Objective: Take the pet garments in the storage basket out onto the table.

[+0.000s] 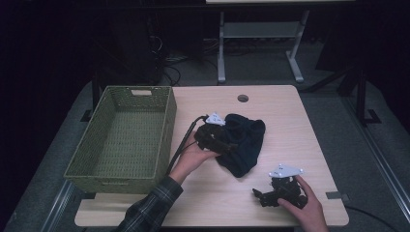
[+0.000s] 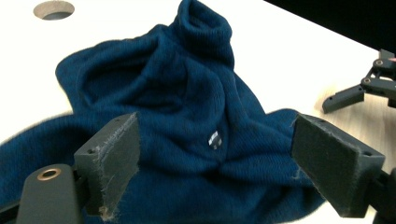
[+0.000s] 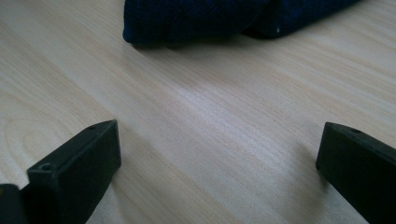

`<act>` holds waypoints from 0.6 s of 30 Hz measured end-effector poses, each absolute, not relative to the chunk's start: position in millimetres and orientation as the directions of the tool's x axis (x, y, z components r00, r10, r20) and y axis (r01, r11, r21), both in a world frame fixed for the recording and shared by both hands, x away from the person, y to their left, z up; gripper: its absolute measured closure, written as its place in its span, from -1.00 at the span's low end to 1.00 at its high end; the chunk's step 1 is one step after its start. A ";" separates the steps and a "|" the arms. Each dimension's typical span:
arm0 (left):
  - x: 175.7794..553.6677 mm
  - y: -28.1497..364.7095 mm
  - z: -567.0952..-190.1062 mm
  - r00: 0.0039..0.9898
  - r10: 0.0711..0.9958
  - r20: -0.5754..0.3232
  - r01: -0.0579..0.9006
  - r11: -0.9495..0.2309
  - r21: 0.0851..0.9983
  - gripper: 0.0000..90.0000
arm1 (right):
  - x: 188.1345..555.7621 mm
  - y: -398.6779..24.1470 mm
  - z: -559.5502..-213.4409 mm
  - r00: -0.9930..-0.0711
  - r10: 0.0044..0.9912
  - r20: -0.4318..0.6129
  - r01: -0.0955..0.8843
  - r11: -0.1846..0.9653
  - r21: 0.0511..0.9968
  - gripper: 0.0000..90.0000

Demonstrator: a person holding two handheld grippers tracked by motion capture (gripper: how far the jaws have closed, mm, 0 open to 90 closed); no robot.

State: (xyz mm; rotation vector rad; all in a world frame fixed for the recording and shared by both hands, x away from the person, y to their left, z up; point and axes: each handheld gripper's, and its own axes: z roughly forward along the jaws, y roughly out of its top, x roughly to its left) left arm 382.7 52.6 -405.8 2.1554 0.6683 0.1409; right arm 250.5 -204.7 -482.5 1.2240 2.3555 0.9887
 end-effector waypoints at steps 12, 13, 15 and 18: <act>347.7 80.1 -421.0 0.838 0.536 -0.107 0.422 -0.510 0.750 -0.66 | 250.6 -204.9 -482.7 -0.590 0.807 0.039 0.593 0.400 0.699 -1.00; 343.0 83.1 -422.8 0.837 0.539 -0.095 0.419 -0.520 0.745 -0.68 | 250.6 -204.8 -482.6 -0.589 0.807 0.039 0.594 0.400 0.698 -1.00; 340.3 84.2 -424.1 0.833 0.546 -0.087 0.419 -0.521 0.744 -0.69 | 250.6 -204.9 -482.6 -0.590 0.807 0.039 0.593 0.400 0.699 -1.00; 329.6 90.0 -428.9 0.826 0.559 -0.072 0.421 -0.527 0.738 -0.70 | 250.7 -204.9 -482.7 -0.590 0.806 0.038 0.593 0.400 0.699 -1.00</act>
